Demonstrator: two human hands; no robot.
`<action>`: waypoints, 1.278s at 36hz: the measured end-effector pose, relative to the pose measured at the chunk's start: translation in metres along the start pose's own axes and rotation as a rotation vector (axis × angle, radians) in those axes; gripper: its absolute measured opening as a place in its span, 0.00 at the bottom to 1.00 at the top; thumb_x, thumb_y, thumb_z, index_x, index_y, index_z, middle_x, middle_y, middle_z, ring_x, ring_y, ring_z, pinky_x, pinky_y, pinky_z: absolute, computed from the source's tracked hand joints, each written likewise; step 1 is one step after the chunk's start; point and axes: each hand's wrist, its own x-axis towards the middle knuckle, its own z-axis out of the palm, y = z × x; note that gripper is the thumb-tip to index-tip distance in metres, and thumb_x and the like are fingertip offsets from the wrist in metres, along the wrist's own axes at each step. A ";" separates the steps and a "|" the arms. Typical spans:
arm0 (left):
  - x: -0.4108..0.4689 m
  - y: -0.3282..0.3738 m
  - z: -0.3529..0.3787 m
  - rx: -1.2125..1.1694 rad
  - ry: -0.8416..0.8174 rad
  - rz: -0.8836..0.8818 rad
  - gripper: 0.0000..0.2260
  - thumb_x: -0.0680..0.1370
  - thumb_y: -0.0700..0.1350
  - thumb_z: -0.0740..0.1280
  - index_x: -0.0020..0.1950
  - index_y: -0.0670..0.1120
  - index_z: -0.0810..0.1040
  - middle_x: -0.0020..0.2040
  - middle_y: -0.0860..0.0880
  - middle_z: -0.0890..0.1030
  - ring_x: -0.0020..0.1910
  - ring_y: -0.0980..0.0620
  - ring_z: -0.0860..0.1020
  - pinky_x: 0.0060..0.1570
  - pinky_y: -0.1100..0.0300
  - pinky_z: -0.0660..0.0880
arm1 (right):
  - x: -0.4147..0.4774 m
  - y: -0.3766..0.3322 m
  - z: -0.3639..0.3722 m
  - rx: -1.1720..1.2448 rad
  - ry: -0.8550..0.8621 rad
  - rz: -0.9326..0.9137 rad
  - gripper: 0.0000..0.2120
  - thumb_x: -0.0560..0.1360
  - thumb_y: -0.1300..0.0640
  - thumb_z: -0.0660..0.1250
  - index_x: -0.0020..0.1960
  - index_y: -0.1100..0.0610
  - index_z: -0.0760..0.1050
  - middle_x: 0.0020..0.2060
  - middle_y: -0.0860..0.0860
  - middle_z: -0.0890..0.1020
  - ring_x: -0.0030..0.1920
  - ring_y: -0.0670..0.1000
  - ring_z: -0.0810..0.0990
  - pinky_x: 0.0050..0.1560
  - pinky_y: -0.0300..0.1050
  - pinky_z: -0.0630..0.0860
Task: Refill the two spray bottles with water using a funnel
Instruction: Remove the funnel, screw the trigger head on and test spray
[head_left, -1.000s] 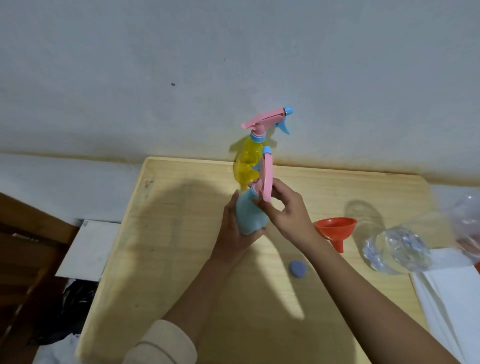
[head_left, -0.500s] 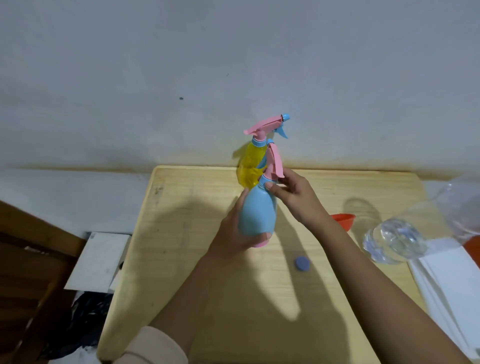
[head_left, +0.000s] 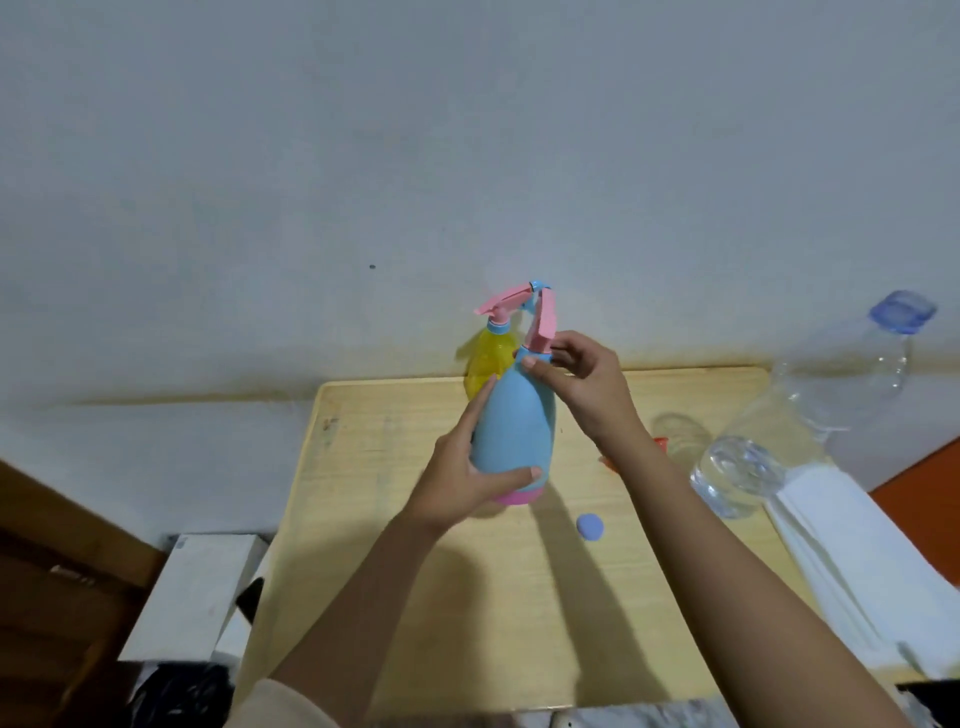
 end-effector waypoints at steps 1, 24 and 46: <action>-0.003 0.005 0.000 0.013 0.000 0.014 0.44 0.65 0.47 0.78 0.73 0.66 0.58 0.64 0.60 0.75 0.59 0.61 0.75 0.59 0.54 0.76 | -0.004 -0.002 0.003 0.035 0.062 -0.008 0.07 0.69 0.64 0.74 0.44 0.57 0.78 0.41 0.52 0.82 0.43 0.45 0.80 0.46 0.37 0.75; -0.033 0.053 -0.009 0.113 0.039 0.080 0.40 0.66 0.49 0.78 0.68 0.73 0.59 0.59 0.55 0.77 0.54 0.59 0.77 0.48 0.62 0.78 | -0.042 -0.049 0.006 0.188 0.089 0.008 0.04 0.76 0.57 0.66 0.48 0.54 0.80 0.42 0.49 0.82 0.43 0.46 0.77 0.48 0.41 0.72; -0.035 0.053 0.011 -0.011 0.072 0.105 0.40 0.66 0.46 0.79 0.71 0.65 0.62 0.58 0.59 0.76 0.50 0.66 0.76 0.46 0.65 0.77 | -0.046 -0.054 0.008 0.162 0.173 0.064 0.11 0.72 0.46 0.69 0.48 0.52 0.74 0.49 0.56 0.79 0.49 0.53 0.79 0.53 0.51 0.75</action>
